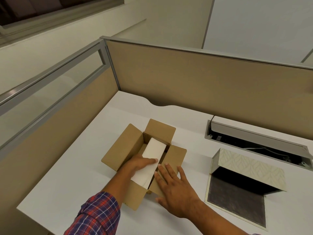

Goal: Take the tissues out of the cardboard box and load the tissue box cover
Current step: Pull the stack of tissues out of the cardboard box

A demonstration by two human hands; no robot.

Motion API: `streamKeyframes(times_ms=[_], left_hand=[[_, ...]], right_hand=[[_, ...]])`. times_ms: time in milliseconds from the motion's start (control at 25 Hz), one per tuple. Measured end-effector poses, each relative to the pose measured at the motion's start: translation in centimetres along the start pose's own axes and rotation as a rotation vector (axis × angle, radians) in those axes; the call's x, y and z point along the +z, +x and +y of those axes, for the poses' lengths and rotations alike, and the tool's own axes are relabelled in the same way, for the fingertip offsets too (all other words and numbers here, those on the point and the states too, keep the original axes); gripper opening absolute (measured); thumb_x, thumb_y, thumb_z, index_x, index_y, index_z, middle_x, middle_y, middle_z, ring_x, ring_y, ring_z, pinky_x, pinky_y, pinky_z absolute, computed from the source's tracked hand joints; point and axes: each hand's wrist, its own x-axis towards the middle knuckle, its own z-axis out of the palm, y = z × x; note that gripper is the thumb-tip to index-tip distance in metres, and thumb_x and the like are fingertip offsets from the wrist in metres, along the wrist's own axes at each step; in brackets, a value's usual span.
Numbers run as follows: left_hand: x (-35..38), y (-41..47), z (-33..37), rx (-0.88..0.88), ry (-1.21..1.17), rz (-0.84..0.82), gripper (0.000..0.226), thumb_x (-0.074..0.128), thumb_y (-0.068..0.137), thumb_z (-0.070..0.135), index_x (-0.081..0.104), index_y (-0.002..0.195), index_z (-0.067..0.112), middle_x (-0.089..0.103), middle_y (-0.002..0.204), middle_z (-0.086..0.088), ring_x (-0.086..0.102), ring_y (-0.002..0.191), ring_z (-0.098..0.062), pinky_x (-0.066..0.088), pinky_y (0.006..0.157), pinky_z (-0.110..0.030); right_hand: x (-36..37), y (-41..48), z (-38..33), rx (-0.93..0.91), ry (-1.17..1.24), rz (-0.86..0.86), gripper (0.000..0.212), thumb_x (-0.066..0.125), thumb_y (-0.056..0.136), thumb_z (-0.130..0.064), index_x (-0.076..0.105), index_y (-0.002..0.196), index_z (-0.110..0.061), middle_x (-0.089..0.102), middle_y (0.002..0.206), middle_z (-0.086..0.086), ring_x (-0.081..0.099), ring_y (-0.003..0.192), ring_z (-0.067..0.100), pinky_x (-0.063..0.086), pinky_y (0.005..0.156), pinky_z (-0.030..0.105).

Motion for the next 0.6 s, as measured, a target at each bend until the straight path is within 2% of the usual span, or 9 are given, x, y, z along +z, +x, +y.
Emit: streamKeyframes(times_ms=[80,120,240,320,480,600], left_hand=[[0.1,-0.3,-0.1,0.016,-0.077,0.021,0.073,0.084,0.078,0.061,0.065,0.132,0.016,0.07,0.103,0.002,0.068,0.094,-0.018,0.052,0.072,-0.032],[0.2,-0.4,-0.2,0.022,-0.101,0.028,0.071,0.083,0.079,0.062,0.066,0.131,0.017,0.071,0.104,0.002,0.068,0.094,-0.017,0.053,0.074,-0.033],[0.4,-0.5,-0.5,0.05,-0.152,0.017,0.071,0.085,0.076,0.062,0.069,0.13,0.018,0.076,0.117,-0.004,0.073,0.102,-0.024,0.059,0.094,-0.043],[0.4,-0.7,-0.6,0.075,-0.167,0.001,0.072,0.088,0.072,0.062,0.07,0.127,0.02,0.078,0.118,-0.006,0.075,0.104,-0.026,0.06,0.099,-0.048],[-0.6,-1.2,-0.3,0.083,-0.225,-0.063,0.07,0.092,0.063,0.066,0.076,0.113,0.02,0.086,0.1,-0.005,0.081,0.094,-0.027,0.064,0.093,-0.048],[-2.5,-2.4,0.2,0.056,-0.288,-0.136,0.08,0.092,0.061,0.067,0.076,0.119,0.014,0.086,0.099,-0.01,0.08,0.1,-0.034,0.064,0.089,-0.046]], right_hand=[[0.1,0.1,0.0,0.004,0.002,0.002,0.086,0.024,0.101,-0.069,-0.003,0.167,-0.02,-0.016,0.175,0.008,-0.021,0.159,0.032,-0.021,0.119,0.061],[0.1,0.1,0.0,0.007,0.001,0.002,0.086,0.023,0.101,-0.069,-0.002,0.167,-0.02,-0.015,0.175,0.008,-0.02,0.159,0.032,-0.022,0.118,0.061],[0.2,0.2,0.0,0.013,0.001,0.005,0.086,0.022,0.1,-0.07,0.001,0.167,-0.019,-0.012,0.175,0.009,-0.017,0.16,0.033,-0.023,0.117,0.061],[0.3,0.0,0.1,0.016,-0.002,0.001,0.086,0.022,0.1,-0.07,0.002,0.167,-0.019,-0.01,0.176,0.009,-0.016,0.16,0.033,-0.022,0.118,0.062],[0.0,-0.2,0.0,0.031,-0.009,0.01,0.085,0.023,0.102,-0.068,0.008,0.166,-0.014,-0.003,0.176,0.012,-0.009,0.161,0.034,-0.016,0.121,0.064],[-0.6,-0.3,-0.3,0.05,0.006,0.049,0.083,0.024,0.102,-0.066,0.013,0.166,-0.013,0.005,0.176,0.014,0.0,0.162,0.035,-0.012,0.122,0.064]])
